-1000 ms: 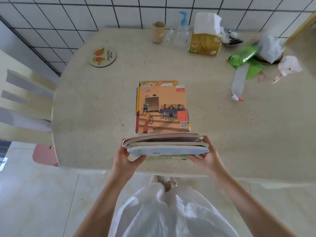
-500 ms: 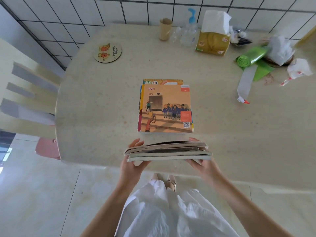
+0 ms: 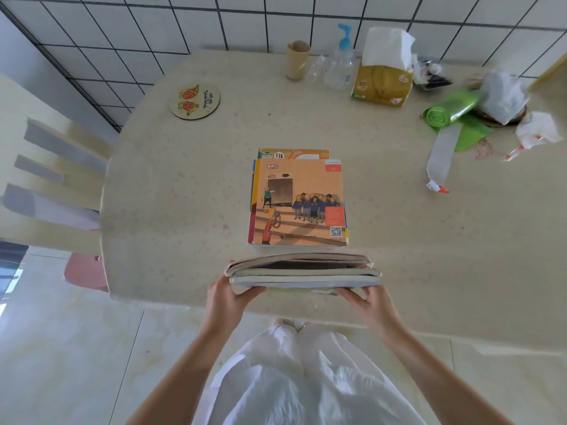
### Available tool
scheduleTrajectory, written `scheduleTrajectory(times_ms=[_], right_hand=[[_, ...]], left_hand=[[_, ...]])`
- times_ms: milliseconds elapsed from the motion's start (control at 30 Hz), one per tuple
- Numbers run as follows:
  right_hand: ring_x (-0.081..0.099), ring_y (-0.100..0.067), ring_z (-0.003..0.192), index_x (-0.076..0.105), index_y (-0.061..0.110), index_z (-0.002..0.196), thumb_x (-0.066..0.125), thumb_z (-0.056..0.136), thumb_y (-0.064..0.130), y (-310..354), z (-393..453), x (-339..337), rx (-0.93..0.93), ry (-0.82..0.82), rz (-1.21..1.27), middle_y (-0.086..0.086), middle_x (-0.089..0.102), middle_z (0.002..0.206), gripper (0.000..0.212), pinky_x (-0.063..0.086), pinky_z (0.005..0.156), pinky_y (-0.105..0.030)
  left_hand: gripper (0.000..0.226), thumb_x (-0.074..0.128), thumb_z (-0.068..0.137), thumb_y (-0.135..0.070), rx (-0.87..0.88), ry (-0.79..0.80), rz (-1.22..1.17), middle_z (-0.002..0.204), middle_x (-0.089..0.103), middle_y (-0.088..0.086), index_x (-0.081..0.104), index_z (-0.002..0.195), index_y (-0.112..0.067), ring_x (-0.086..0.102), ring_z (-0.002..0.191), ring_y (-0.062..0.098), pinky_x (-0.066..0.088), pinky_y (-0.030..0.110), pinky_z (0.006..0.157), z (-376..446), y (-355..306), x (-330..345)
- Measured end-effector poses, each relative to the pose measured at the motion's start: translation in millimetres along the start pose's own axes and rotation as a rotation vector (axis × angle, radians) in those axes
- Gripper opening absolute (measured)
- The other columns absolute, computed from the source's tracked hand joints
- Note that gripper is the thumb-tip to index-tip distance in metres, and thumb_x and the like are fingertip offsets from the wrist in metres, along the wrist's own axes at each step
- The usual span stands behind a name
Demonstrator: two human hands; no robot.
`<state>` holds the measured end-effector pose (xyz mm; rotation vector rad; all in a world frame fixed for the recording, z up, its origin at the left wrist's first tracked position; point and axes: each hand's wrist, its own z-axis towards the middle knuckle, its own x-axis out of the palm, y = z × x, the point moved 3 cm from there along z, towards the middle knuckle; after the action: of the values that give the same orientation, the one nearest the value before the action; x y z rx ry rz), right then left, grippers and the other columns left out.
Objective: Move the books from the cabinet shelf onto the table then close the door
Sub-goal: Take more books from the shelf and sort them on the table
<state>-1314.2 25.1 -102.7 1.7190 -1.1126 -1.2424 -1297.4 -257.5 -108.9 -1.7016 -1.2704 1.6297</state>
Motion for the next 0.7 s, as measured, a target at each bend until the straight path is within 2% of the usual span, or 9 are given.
scheduleTrajectory(times_ms=[67,133,233,300,400,467,567,700], right_hand=[[0.061,0.01,0.1,0.06,0.028,0.108,0.074,0.08,0.012,0,0,1,0.021,-0.008,0.002,0.034,0.067,0.102,0.035,0.044,0.087,-0.013],[0.062,0.009,0.099,0.059,0.023,0.111,0.071,0.082,0.002,2,2,-2,0.055,-0.007,0.033,0.033,0.068,0.1,0.038,0.045,0.086,-0.018],[0.067,-0.006,0.102,0.057,0.027,0.114,0.066,0.086,-0.001,18,8,-12,0.047,0.008,0.073,0.016,0.071,0.106,0.041,0.052,0.088,-0.026],[0.069,-0.011,0.098,0.058,0.028,0.109,0.064,0.088,0.002,34,16,-19,0.045,0.022,0.104,0.01,0.072,0.104,0.034,0.055,0.086,-0.033],[0.07,-0.009,0.089,0.06,0.025,0.104,0.063,0.09,0.01,57,33,-28,0.046,0.006,0.155,0.014,0.072,0.099,0.021,0.056,0.082,-0.036],[0.071,-0.012,0.091,0.061,0.029,0.105,0.063,0.091,0.019,68,48,-33,0.078,-0.004,0.171,0.013,0.072,0.099,0.017,0.056,0.083,-0.041],[0.071,-0.019,0.093,0.061,0.032,0.105,0.064,0.087,0.038,78,81,-37,0.17,0.005,0.148,0.003,0.072,0.104,0.019,0.056,0.084,-0.05],[0.071,-0.022,0.087,0.061,0.025,0.1,0.061,0.092,0.028,84,131,-32,0.354,0.0,0.144,-0.005,0.07,0.104,0.009,0.058,0.08,-0.051]], left_hand=[[0.048,0.086,0.061,-0.04,-0.009,0.021,-0.014,0.084,0.069,-0.02,0.067,0.103,-0.025,0.066,0.083,0.003,0.056,0.037,0.078,2,-5,-1],[0.046,0.089,0.064,-0.022,-0.018,0.044,-0.049,0.087,0.072,-0.02,0.064,0.101,-0.032,0.066,0.087,-0.005,0.056,0.036,0.08,3,-11,-2],[0.045,0.087,0.065,-0.008,-0.029,0.079,-0.141,0.094,0.074,-0.013,0.064,0.098,-0.03,0.07,0.092,0.006,0.055,0.032,0.082,12,-20,-4],[0.04,0.086,0.065,-0.004,-0.051,0.07,-0.193,0.091,0.074,-0.007,0.064,0.093,-0.024,0.071,0.087,0.01,0.057,0.032,0.08,22,-30,-5],[0.037,0.083,0.068,-0.003,-0.09,0.067,-0.262,0.079,0.075,-0.005,0.064,0.092,-0.023,0.071,0.074,0.011,0.057,0.025,0.067,42,-50,-6],[0.031,0.081,0.073,-0.006,-0.092,0.063,-0.28,0.071,0.073,-0.008,0.065,0.096,-0.02,0.067,0.064,0.006,0.052,0.019,0.058,58,-67,-5],[0.026,0.078,0.078,-0.014,-0.169,0.089,-0.299,0.073,0.074,-0.007,0.064,0.099,-0.02,0.07,0.061,0.005,0.055,0.022,0.053,87,-87,-4],[0.025,0.078,0.078,-0.024,-0.311,0.142,-0.237,0.085,0.074,0.001,0.063,0.099,-0.02,0.071,0.07,0.014,0.058,0.033,0.065,130,-91,5]])
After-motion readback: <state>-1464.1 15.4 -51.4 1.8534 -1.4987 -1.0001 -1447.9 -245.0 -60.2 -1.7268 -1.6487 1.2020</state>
